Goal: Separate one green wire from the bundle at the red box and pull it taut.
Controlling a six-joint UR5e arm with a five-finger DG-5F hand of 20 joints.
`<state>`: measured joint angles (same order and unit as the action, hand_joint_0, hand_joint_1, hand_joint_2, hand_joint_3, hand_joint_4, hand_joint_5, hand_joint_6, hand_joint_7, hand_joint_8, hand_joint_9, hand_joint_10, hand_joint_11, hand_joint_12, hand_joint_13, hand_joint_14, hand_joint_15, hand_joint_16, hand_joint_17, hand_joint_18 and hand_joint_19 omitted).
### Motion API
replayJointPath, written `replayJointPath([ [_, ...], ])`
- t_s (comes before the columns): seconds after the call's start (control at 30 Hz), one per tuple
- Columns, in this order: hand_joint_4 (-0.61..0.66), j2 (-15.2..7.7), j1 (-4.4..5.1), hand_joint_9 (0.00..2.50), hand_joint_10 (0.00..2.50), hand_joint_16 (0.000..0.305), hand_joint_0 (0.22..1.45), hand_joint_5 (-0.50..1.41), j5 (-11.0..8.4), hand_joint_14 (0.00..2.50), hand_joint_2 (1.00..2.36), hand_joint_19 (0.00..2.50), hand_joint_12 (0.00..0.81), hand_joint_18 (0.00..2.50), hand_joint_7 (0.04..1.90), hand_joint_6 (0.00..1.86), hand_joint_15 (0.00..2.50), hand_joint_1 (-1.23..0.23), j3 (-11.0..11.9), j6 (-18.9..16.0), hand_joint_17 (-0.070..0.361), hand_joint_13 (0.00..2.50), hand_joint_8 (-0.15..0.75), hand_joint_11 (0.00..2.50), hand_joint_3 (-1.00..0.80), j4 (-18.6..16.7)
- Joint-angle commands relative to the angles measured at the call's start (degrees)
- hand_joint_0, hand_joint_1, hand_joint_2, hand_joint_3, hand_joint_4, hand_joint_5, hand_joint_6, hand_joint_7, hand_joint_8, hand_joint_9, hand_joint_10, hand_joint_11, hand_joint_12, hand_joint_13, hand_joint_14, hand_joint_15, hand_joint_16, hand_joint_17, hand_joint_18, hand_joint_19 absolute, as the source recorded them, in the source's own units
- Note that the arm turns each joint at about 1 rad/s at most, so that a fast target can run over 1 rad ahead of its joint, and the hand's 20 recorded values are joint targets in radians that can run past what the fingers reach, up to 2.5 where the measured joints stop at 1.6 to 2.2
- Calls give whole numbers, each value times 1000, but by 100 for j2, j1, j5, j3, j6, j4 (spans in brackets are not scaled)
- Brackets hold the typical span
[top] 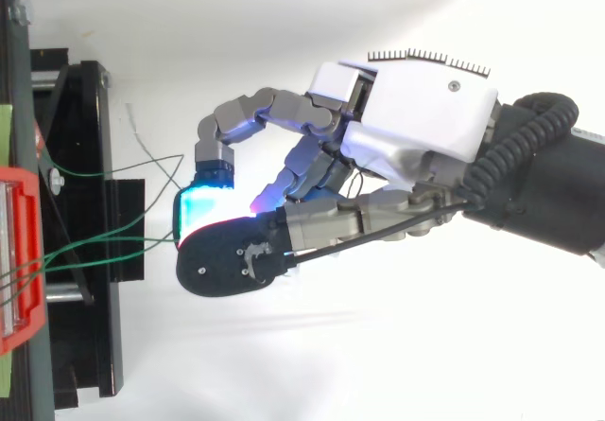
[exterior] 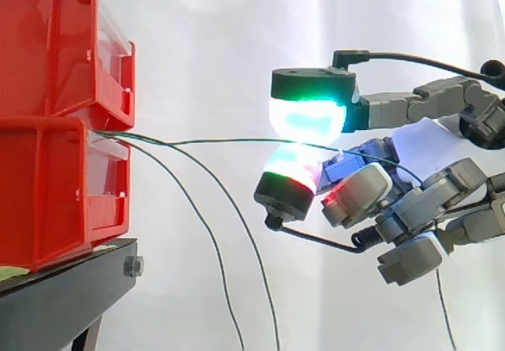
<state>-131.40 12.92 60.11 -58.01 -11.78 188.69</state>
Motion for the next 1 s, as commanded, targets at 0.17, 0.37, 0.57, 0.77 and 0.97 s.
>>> replayJointPath([
  [0.17,40,26,0,1220,622,49,622,-136,1,1962,1020,1264,335,1156,1157,886,906,-697,26,0,111,1275,254,1505,-237,37],
  [0.37,51,35,0,1160,1094,50,626,-142,1,2025,1020,1255,334,1151,1136,889,888,-688,61,0,111,1265,250,1360,-260,107],
  [0.57,61,35,0,1130,1338,49,625,-144,1,2209,1019,1264,331,1152,1122,891,830,-680,61,18,111,1238,254,1288,-264,107],
  [0.77,58,26,0,1121,1327,50,626,-144,1,2211,1019,1245,334,1136,1106,892,831,-679,61,18,113,1234,259,1258,-265,116],
  [0.97,72,26,0,1140,1354,49,628,-145,9,2322,1018,1263,332,1158,1109,893,774,-672,61,27,111,1233,257,1253,-283,116],
])
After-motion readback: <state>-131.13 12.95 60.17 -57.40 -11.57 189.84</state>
